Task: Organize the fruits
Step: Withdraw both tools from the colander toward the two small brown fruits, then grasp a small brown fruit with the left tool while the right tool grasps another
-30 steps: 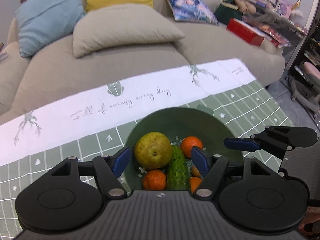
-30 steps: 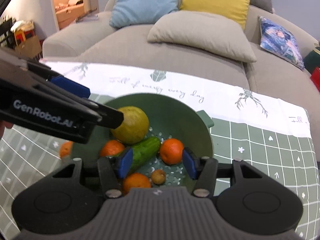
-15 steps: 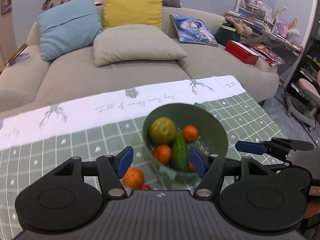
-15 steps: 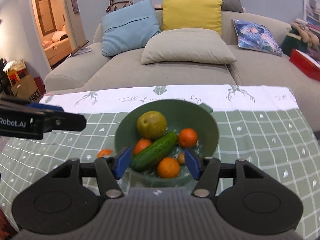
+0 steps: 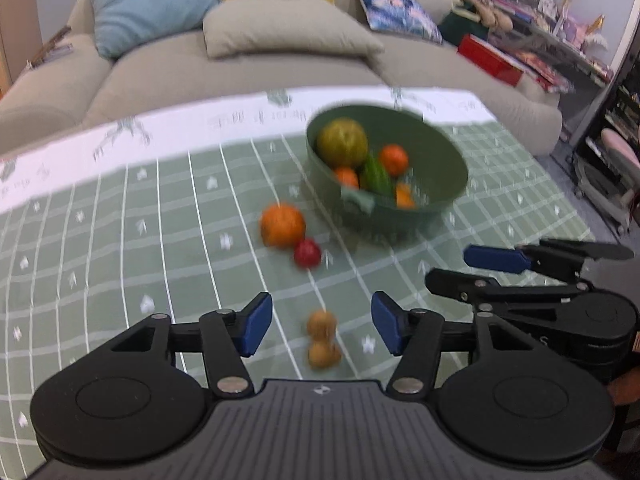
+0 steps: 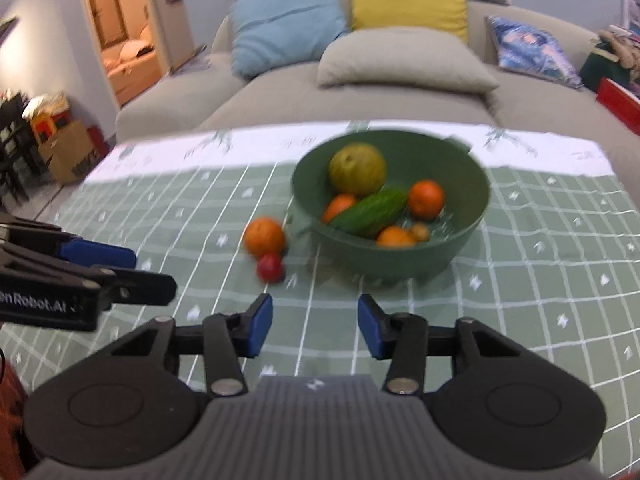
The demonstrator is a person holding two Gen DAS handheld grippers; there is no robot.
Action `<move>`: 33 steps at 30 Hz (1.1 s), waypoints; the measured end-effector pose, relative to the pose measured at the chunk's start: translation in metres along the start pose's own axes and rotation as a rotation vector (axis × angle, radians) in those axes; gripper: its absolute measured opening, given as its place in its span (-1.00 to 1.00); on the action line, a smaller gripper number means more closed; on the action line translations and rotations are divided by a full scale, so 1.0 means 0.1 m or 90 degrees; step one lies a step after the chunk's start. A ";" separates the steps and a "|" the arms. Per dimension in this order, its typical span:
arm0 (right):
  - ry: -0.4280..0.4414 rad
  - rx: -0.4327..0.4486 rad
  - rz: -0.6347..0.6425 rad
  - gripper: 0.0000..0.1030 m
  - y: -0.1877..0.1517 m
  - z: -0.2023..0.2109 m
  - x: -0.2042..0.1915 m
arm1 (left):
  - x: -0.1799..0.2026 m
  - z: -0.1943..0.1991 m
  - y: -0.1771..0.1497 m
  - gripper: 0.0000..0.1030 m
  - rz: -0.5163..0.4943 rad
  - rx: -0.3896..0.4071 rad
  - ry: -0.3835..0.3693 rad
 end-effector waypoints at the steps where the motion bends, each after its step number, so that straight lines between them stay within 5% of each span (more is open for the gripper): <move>1: 0.002 -0.004 0.010 -0.26 -0.05 -0.02 -0.04 | 0.00 -0.03 -0.06 0.24 0.004 -0.007 -0.002; 11: 0.008 -0.035 0.063 -0.63 -0.25 -0.18 -0.17 | -0.07 -0.41 -0.37 0.03 0.033 -0.063 -0.022; 27: 0.019 -0.077 0.067 -0.63 -0.36 -0.43 -0.20 | -0.20 -0.77 -0.46 -0.15 0.063 -0.102 -0.020; 33: 0.030 -0.083 0.070 -0.62 -0.38 -0.47 -0.24 | -0.20 -0.79 -0.45 -0.42 0.065 -0.099 -0.033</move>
Point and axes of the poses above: each gripper's, at about its wrist camera, not at the fingertips, and z roughly against the way its jaws point, x to its right, y to its top, the point moved 10 cm from there along -z, roughly the way its jaws point, and after that the axes turned 12 degrees about -y, right-handed, at the moved point
